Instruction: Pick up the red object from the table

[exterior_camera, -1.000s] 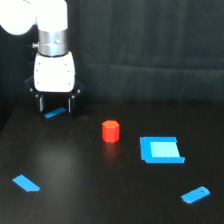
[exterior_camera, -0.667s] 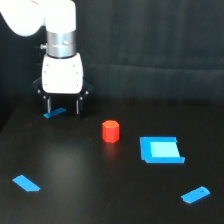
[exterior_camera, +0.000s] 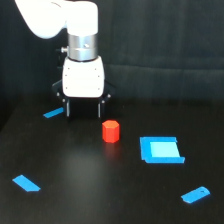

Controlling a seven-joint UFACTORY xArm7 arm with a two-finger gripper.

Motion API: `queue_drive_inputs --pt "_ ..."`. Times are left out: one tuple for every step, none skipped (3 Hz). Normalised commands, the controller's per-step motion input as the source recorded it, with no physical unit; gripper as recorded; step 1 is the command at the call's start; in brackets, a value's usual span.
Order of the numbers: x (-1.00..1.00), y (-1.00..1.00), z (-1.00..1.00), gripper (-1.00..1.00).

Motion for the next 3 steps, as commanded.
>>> queue_drive_inputs --pt "0.99 -0.52 -0.15 1.0" --pt "0.65 -0.63 -0.17 0.98" --pt "0.24 -0.83 -0.06 1.0"
